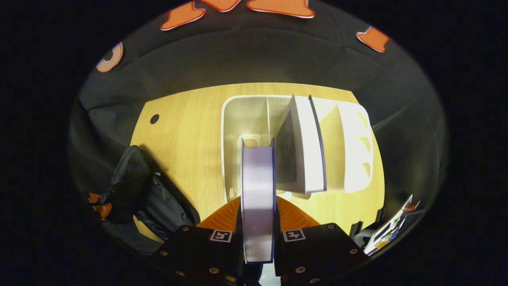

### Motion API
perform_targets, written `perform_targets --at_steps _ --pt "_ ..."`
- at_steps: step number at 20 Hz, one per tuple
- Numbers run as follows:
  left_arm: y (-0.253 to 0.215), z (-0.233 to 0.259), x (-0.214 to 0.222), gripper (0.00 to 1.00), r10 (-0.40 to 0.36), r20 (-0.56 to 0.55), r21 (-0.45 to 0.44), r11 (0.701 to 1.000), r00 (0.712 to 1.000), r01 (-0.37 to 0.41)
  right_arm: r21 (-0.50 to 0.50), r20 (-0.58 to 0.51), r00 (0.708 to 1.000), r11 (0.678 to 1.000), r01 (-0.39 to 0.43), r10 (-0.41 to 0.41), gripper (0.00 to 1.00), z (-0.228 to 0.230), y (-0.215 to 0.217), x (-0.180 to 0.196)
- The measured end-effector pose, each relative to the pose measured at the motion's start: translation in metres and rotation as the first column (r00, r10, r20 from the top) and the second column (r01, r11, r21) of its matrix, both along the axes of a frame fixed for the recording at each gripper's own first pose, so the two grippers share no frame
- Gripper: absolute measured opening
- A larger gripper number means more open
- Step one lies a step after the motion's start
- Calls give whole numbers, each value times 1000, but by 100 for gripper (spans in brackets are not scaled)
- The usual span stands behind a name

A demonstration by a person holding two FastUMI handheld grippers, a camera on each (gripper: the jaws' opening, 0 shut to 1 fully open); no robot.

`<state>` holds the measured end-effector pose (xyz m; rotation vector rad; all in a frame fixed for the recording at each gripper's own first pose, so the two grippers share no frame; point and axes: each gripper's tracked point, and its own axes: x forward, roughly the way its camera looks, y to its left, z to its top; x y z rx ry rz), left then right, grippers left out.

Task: Open the schoolbag, grab two books from the bookshelf and put them into the schoolbag.

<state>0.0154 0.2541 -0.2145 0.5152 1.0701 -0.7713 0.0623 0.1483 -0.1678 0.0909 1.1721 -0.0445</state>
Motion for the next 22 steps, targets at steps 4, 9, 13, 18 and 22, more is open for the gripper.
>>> perform_targets --at_steps 4,9,13,18,22 --pt "-2 -2 0 3 -18 -8 6 1000 1000 18 58 31 999 998 34 -36 31 13 -7 -40" --pt "-8 -8 -1 3 -41 -19 15 999 999 41 103 91 994 994 42 -51 31 36 -13 -77" --pt "-11 -8 -3 3 -40 -22 18 999 999 40 189 125 989 981 54 -79 31 41 -4 -105" --pt "-14 -4 -1 3 -34 -17 13 999 999 34 289 152 981 955 71 -118 30 38 6 -129" --pt "-20 -2 -2 3 -4 -24 -17 1000 1000 3 393 182 975 918 47 -128 29 42 23 -138"
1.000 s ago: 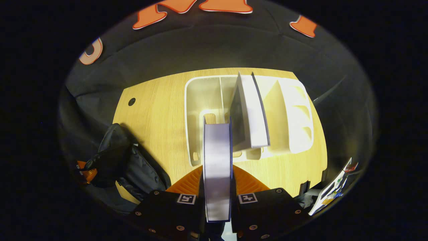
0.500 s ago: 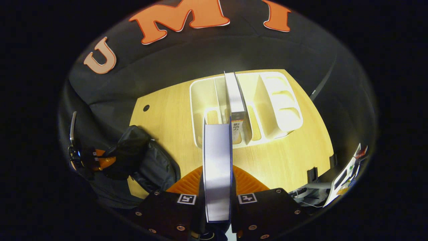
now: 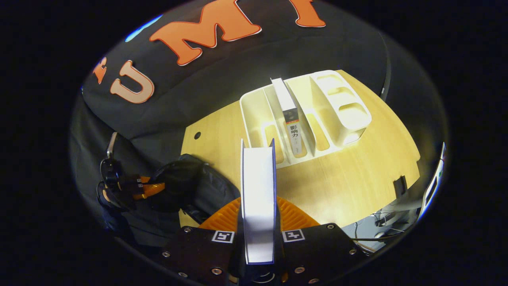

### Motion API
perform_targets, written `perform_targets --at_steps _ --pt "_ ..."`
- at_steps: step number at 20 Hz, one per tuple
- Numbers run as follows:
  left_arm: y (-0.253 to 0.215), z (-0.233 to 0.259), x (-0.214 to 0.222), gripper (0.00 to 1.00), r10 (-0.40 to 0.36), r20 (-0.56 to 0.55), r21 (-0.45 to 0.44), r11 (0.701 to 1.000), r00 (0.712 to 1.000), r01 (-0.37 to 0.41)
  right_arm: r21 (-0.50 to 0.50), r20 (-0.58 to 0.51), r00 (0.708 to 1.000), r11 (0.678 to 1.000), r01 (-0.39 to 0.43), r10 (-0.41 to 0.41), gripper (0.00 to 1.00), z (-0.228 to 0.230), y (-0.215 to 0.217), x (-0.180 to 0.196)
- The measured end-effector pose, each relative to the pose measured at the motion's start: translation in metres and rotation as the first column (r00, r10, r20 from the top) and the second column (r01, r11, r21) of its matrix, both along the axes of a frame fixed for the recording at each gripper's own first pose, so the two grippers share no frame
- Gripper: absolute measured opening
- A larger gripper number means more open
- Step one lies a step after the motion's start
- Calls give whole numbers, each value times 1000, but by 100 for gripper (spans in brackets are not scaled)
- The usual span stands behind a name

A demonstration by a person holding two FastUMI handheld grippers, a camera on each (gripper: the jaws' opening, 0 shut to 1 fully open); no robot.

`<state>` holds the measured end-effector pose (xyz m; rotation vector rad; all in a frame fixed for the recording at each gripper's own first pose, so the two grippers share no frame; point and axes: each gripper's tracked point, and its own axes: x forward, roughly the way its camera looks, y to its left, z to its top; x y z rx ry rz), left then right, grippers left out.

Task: Open the schoolbag, grab two books from the bookshelf and put them into the schoolbag.

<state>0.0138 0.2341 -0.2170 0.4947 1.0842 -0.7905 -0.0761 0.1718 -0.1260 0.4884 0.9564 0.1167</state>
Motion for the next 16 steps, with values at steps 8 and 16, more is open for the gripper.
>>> perform_targets --at_steps 8,16 --pt "-18 12 7 3 64 1 -70 996 998 -64 183 24 999 982 -36 33 29 -21 58 -1" --pt "-32 15 6 4 99 -10 -107 989 995 -100 390 23 999 920 -29 22 28 -38 123 20"
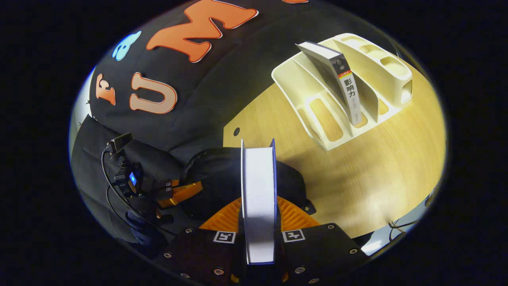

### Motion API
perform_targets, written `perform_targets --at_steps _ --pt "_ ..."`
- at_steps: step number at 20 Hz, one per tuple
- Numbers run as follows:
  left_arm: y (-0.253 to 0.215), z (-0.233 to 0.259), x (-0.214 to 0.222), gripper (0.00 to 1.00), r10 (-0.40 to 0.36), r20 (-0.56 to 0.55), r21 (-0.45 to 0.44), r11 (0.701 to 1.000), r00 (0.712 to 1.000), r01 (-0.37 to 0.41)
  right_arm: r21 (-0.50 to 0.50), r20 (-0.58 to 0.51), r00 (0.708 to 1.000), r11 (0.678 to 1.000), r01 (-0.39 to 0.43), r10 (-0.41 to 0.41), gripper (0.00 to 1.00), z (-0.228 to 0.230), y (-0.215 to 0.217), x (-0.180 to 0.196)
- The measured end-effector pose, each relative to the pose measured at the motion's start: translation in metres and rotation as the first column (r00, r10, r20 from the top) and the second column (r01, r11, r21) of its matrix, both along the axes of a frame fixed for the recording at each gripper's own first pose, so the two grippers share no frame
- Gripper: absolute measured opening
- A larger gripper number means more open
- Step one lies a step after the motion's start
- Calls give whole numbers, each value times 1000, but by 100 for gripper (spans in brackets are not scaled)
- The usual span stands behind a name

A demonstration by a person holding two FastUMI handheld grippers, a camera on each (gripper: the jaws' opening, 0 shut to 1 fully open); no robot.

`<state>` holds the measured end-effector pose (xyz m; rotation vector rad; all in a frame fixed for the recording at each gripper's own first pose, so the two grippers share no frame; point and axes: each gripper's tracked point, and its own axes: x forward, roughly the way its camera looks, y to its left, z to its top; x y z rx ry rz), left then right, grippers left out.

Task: Open the schoolbag, grab two books from the bookshelf and put them into the schoolbag.

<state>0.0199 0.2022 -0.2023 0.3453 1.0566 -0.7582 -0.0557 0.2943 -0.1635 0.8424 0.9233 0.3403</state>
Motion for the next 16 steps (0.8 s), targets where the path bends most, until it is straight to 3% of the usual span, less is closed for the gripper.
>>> perform_targets --at_steps 7,16 --pt "-7 1 0 3 53 0 -35 998 999 -53 125 -17 1000 992 28 -26 28 -26 41 15" --pt "-16 2 -4 3 58 6 -44 997 998 -57 256 -34 992 959 124 -119 28 -64 95 48"
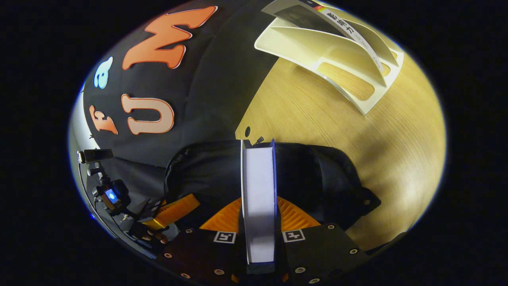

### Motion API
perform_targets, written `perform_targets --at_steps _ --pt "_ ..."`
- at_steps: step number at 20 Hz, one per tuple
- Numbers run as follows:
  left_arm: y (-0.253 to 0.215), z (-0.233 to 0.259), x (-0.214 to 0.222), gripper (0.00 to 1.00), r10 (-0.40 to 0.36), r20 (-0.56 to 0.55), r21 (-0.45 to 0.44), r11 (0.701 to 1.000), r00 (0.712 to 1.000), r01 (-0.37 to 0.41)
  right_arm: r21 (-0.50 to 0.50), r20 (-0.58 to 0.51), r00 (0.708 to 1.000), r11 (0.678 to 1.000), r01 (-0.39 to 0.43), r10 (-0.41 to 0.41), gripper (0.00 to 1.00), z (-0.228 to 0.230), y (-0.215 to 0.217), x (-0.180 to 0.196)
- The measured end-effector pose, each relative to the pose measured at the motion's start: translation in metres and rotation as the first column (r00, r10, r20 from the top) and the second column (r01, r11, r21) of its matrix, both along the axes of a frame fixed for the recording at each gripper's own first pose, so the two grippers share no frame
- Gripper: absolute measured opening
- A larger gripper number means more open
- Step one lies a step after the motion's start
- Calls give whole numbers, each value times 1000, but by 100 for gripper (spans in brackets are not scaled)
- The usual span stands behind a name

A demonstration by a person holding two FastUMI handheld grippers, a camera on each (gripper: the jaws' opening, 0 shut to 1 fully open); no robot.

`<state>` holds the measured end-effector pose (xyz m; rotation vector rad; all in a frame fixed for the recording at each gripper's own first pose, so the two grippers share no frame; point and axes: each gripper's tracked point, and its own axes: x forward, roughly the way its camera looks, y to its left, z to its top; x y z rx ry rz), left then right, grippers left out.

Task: Open the schoolbag, grab two books from the bookshelf and put them into the schoolbag.

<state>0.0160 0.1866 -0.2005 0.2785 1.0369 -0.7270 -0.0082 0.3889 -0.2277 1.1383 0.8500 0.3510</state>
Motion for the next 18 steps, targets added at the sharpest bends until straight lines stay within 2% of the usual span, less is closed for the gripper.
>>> perform_targets --at_steps 7,10,12,15,16,17,18 --pt "-6 0 -3 3 -10 3 5 1000 1000 10 3 -1 1000 1000 6 -6 28 -26 37 16" --pt "-6 -3 -2 3 -8 0 6 1000 1000 8 6 -36 999 1000 -12 12 29 -31 45 17" --pt "-6 -3 -1 3 -1 0 7 1000 1000 1 -15 -70 996 998 -56 55 36 -32 46 11" --pt "-6 -6 -3 3 12 9 9 1000 1000 -12 -156 -103 989 980 -123 108 46 -45 34 -1" --pt "-7 -9 -4 3 17 9 10 1000 1000 -17 -180 -114 985 973 -145 126 55 -46 29 -7" --pt "-7 -9 -4 3 21 13 11 1000 1000 -22 -196 -125 982 967 -165 142 58 -45 28 -9" --pt "-6 -8 -3 3 28 16 13 1000 999 -28 -211 -125 980 961 -176 152 66 -43 24 -10"
